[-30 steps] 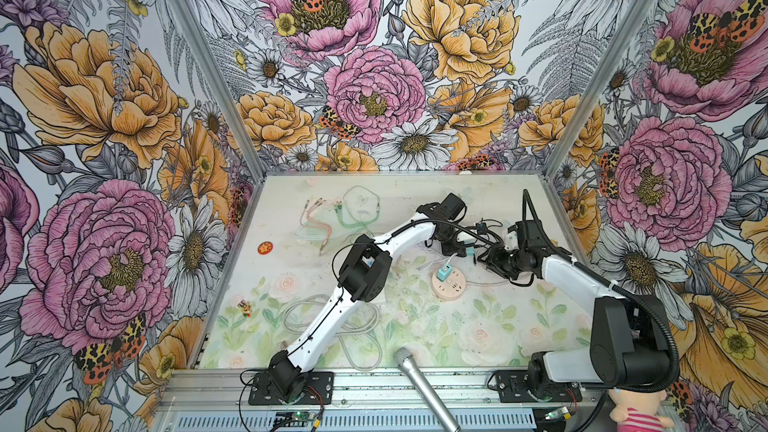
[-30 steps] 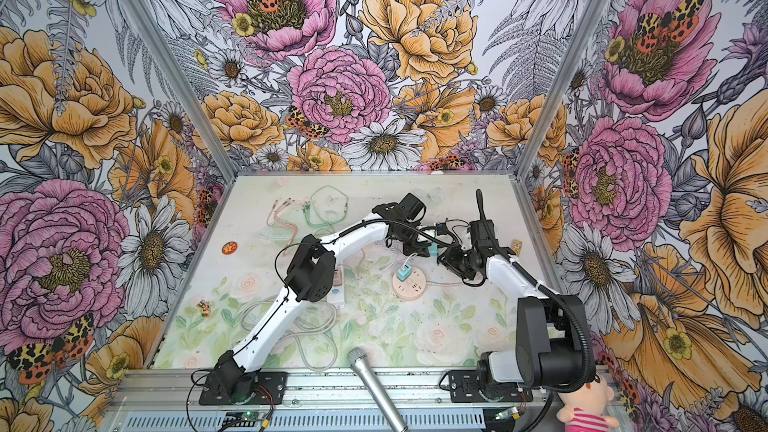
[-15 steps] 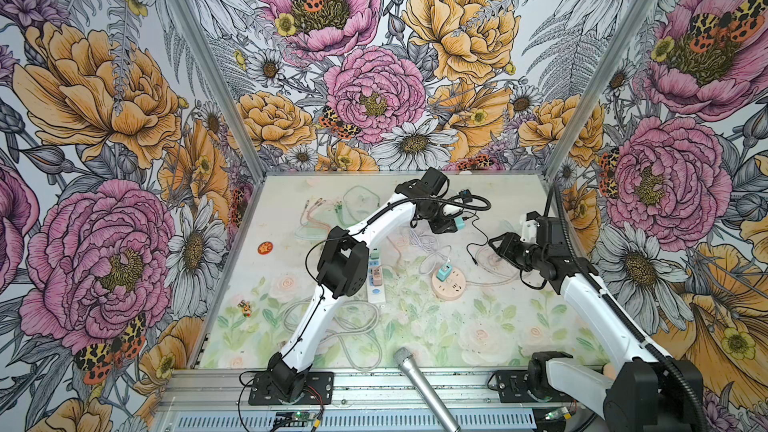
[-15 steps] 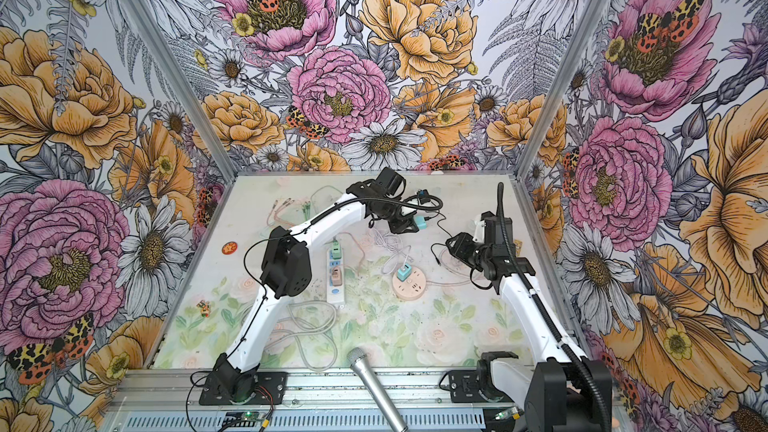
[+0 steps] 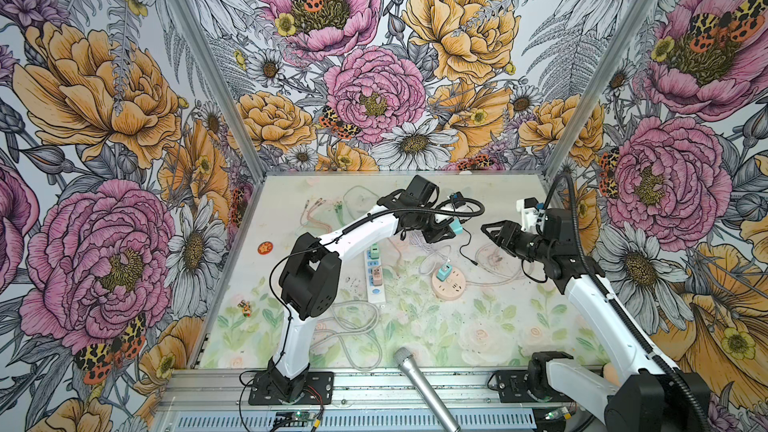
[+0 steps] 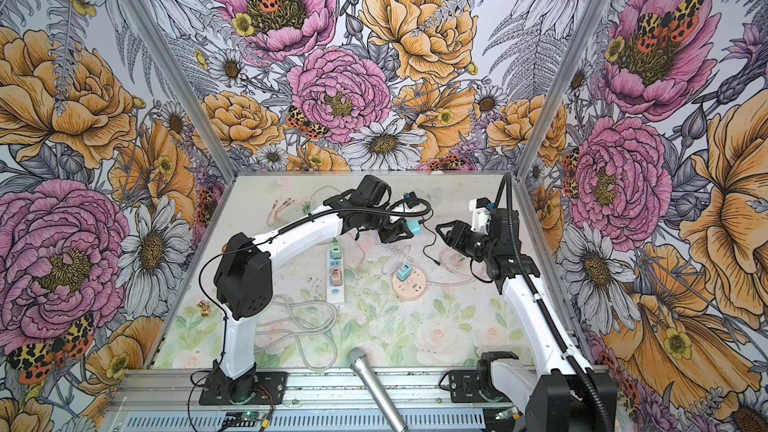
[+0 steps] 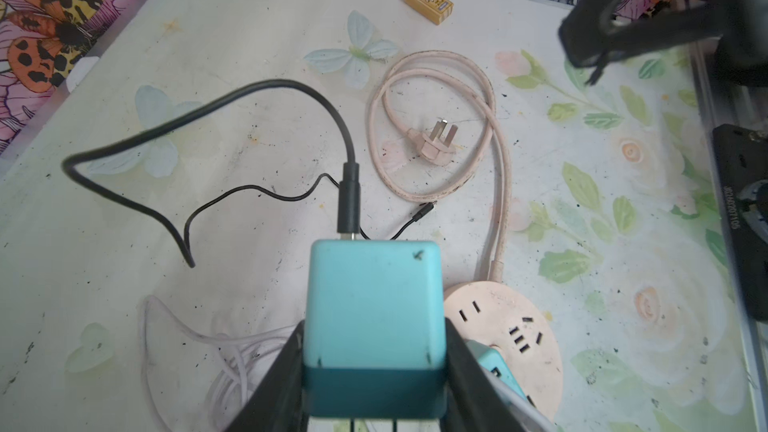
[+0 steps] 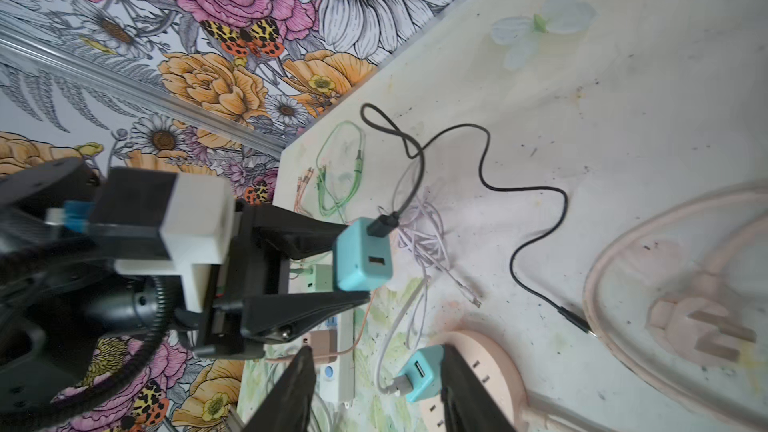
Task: Insert the plug
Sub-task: 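Lift the small teal charger with the left gripper toward the right gripper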
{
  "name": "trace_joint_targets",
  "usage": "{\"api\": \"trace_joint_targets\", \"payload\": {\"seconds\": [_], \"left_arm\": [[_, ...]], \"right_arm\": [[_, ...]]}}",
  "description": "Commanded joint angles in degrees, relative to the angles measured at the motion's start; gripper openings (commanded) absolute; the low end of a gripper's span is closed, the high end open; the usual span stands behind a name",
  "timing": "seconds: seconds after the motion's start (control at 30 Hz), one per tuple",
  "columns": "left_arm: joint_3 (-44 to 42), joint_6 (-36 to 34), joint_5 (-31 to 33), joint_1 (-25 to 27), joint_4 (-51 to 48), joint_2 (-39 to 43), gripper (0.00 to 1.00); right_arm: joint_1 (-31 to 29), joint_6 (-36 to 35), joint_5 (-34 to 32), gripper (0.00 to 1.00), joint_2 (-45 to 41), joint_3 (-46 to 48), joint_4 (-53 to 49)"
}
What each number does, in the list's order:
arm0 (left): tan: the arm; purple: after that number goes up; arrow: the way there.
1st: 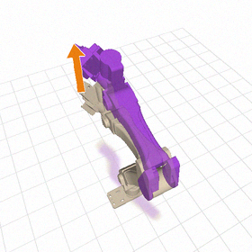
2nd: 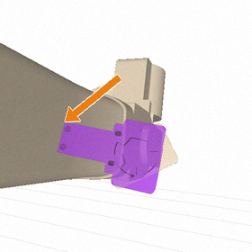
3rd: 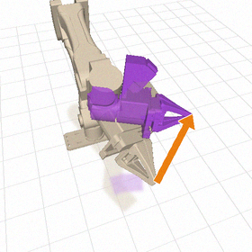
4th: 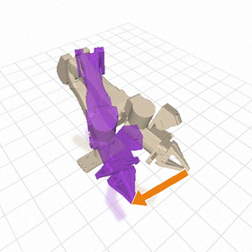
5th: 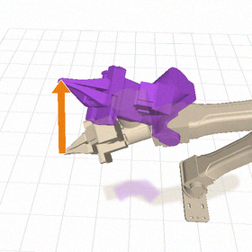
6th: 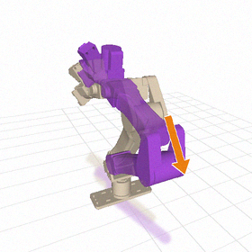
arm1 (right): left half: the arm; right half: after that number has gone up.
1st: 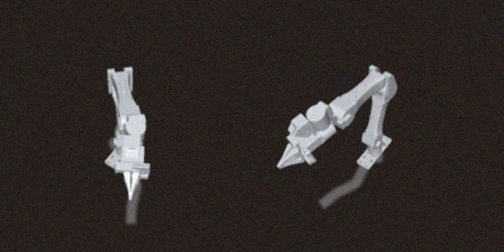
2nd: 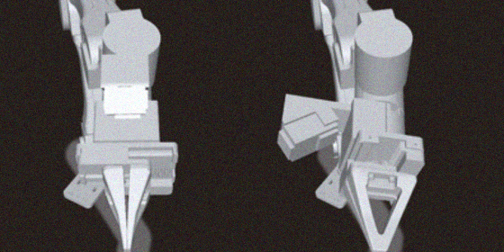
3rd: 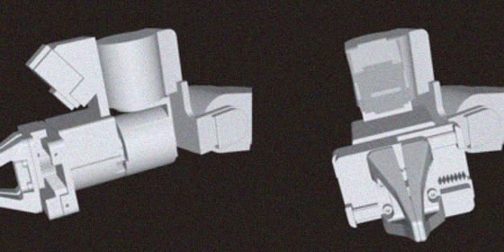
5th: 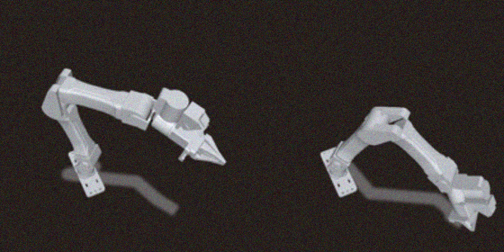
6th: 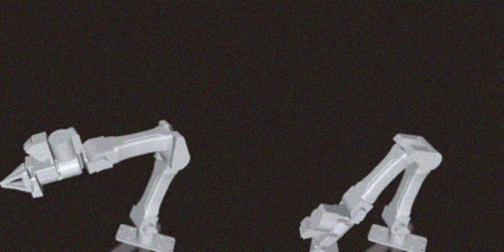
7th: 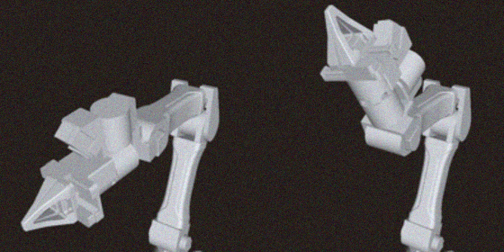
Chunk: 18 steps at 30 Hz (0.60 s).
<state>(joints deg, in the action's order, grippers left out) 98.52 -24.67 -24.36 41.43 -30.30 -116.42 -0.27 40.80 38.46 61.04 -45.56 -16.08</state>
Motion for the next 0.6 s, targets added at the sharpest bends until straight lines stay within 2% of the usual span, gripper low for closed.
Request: {"api": "trace_joint_targets", "payload": {"seconds": [0.0, 0.2, 0.57], "left_arm": [[-2.74, 2.68, -1.52, 0.57, 7.73, 4.00, 0.28], [-5.32, 3.66, -1.88, 0.83, 10.96, 5.94, 0.28], [-7.31, 3.40, -3.98, 1.37, 12.73, 7.32, 0.28]], "right_arm": [[0.28, 3.32, 6.83, 0.51, -0.77, -0.33, 7.62], [0.27, 4.39, 9.25, 0.51, 2.16, 0.03, 7.65], [0.27, 4.31, 8.46, 0.52, 6.02, -0.03, 7.74]]}}
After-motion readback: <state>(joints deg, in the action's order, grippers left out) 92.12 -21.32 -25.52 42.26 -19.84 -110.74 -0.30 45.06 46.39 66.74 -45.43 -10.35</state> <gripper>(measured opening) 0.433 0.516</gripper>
